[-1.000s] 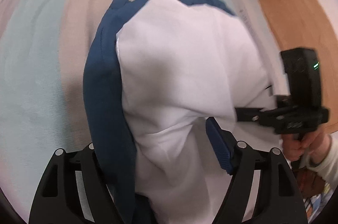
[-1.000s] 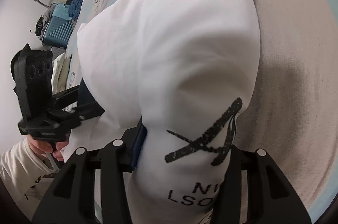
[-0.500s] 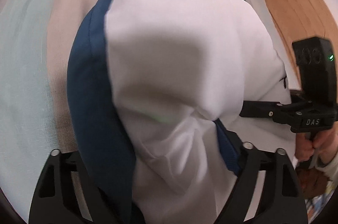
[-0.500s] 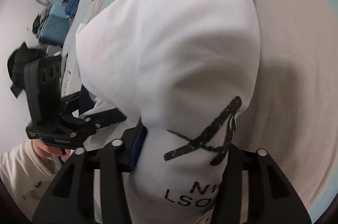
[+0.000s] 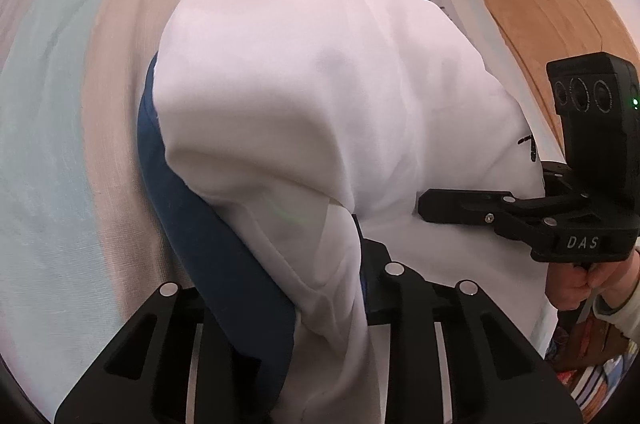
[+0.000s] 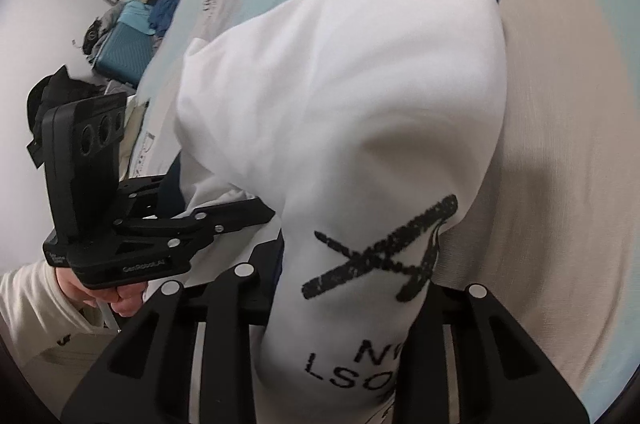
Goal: Fold large clothes
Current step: 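Lift the stacked white jacket and blue trousers with both tools and carry them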
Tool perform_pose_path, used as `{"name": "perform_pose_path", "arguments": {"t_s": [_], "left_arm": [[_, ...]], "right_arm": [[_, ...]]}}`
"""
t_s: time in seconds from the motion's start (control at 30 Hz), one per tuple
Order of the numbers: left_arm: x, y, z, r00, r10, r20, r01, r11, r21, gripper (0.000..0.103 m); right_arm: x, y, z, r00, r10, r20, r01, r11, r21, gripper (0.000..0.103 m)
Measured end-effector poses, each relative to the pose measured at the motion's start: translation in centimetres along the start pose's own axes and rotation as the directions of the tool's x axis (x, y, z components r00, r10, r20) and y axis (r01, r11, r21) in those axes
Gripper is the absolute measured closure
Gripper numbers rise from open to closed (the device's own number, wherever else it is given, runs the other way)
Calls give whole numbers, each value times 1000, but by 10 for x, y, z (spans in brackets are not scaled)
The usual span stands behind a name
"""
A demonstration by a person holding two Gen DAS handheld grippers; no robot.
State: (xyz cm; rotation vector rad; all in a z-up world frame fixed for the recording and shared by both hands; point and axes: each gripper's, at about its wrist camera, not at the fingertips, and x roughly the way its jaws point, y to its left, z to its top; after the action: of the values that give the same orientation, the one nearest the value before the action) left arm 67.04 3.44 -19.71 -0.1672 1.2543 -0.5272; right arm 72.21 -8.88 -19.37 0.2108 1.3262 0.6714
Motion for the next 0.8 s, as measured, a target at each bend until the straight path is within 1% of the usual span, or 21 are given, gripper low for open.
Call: {"name": "perform_pose_path", "arguments": {"t_s": [0.07, 0.13, 0.17, 0.37, 0.5, 0.67, 0.8], "left_arm": [[-14, 11, -12, 1000, 7, 8, -7, 1000, 11, 79], [-20, 8, -13, 1000, 14, 14, -14, 1000, 21, 80], [-25, 13, -17, 1000, 14, 17, -14, 1000, 21, 80], [-35, -5, -7, 999, 32, 36, -33, 999, 38, 80], [-44, -14, -1, 998, 38, 55, -40, 998, 46, 80], [-67, -18, -10, 996, 37, 79, -42, 997, 62, 80], [-89, -28, -16, 995, 36, 96, -44, 996, 82, 80]], "right_arm": [[-5, 4, 0, 1000, 3, 10, -3, 1000, -8, 74], [-11, 8, -1, 1000, 3, 24, -3, 1000, -20, 75], [-14, 10, -1, 1000, 3, 27, -2, 1000, -26, 75], [-32, 25, -1, 998, 3, 57, 0, 999, -53, 75], [-48, 27, -4, 997, 4, 82, 2, 998, -65, 75], [-71, 39, -9, 993, -9, 114, 19, 997, -79, 75], [-92, 54, -16, 990, -23, 139, 35, 996, -88, 75]]}}
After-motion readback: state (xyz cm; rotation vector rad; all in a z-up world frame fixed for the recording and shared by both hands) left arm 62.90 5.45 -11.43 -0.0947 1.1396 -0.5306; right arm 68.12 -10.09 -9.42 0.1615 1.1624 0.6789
